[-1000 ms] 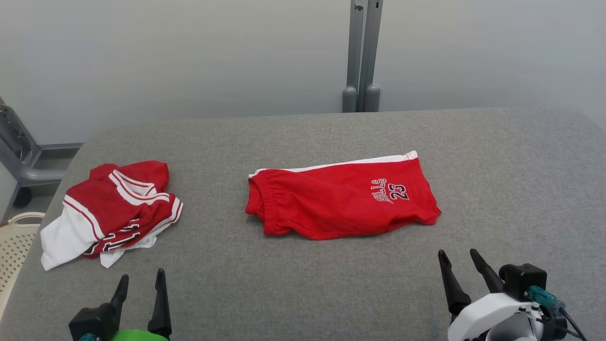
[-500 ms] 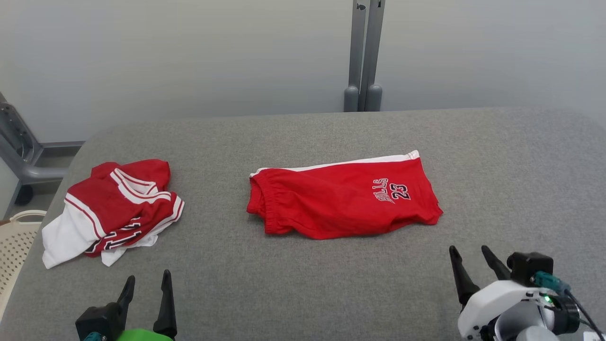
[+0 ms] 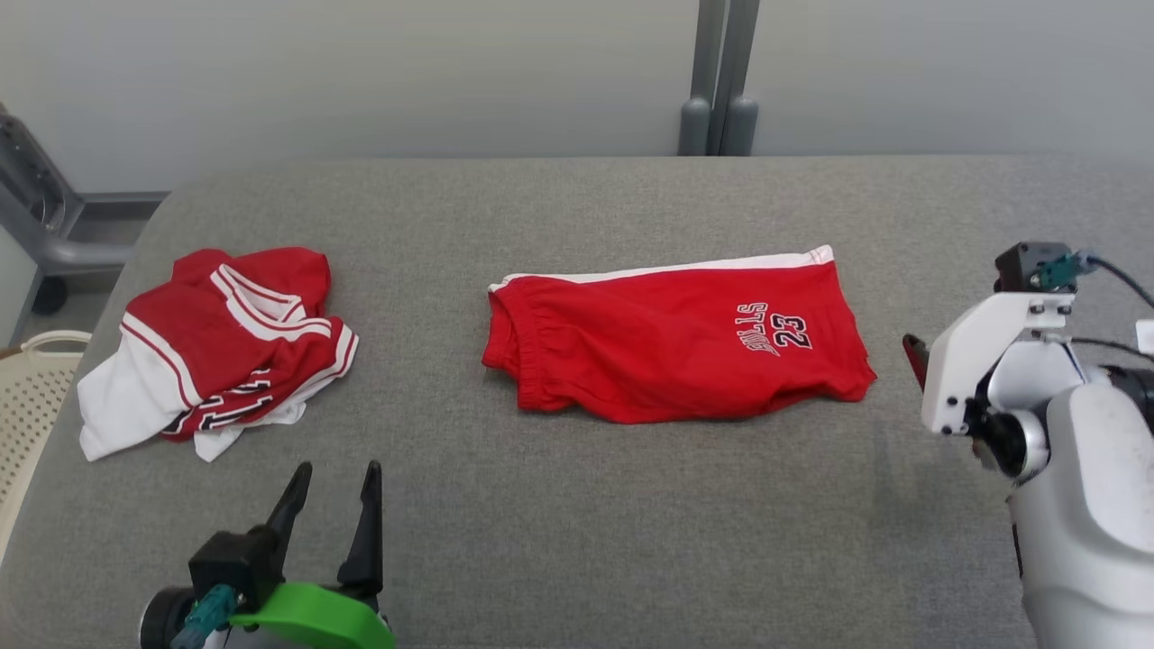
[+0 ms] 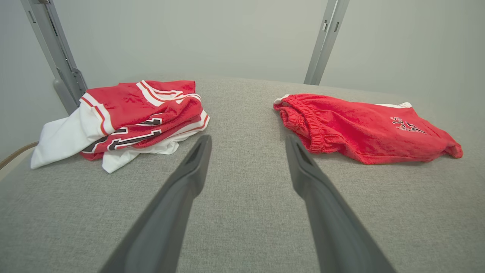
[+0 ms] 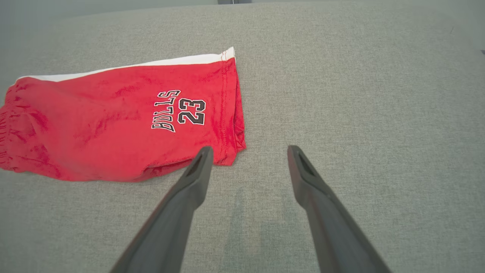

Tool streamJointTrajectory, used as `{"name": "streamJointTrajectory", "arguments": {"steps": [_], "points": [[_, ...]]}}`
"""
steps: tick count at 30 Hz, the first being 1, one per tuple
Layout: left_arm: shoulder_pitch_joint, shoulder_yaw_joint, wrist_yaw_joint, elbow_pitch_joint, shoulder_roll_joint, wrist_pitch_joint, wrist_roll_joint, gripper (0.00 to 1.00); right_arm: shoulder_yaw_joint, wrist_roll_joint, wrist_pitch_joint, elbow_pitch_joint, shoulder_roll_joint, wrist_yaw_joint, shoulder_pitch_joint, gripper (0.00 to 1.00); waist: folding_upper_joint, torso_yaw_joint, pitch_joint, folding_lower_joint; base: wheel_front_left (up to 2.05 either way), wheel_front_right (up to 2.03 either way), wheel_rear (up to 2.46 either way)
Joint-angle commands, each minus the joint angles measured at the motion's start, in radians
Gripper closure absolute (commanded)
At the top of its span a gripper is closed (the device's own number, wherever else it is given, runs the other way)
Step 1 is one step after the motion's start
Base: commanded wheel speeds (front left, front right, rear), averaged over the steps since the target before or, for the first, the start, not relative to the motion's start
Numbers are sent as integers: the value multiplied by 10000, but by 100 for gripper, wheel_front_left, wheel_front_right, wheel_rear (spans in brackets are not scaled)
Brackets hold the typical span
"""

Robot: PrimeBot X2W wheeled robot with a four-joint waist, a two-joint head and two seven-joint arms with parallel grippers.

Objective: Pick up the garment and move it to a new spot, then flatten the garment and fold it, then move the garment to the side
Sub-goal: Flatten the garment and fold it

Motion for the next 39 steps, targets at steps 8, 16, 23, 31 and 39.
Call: {"name": "streamJointTrajectory", "arguments": {"steps": [8, 16, 23, 31, 39], "points": [[-995, -358, -194, -380, -54, -169, 266, 0, -805, -576, 754, 1353, -387, 0, -1916, 0, 0, 1057, 1529, 0, 0, 0, 0], [-1395, -584, -277, -228, -123, -270, 331, 0, -1705, -1032, 751, 2462, -564, 0, -2903, 0, 0, 1602, 2181, 0, 0, 0, 0], [-1580, -737, -310, -164, -107, -267, 362, 0, -2142, -1394, 577, 3008, -893, 0, -3328, 0, 0, 1977, 2721, 0, 0, 0, 0], [-1713, -788, -293, -88, -99, -327, 281, 0, -2402, -1595, 559, 3618, -700, 0, -3456, 0, 0, 2037, 3016, 0, 0, 0, 0], [-1878, -899, -343, 82, -158, -376, 199, 0, -2483, -1595, 784, 3992, -398, 1, -3467, 100, 0, 2058, 3007, 0, 0, 0, 0]]}}
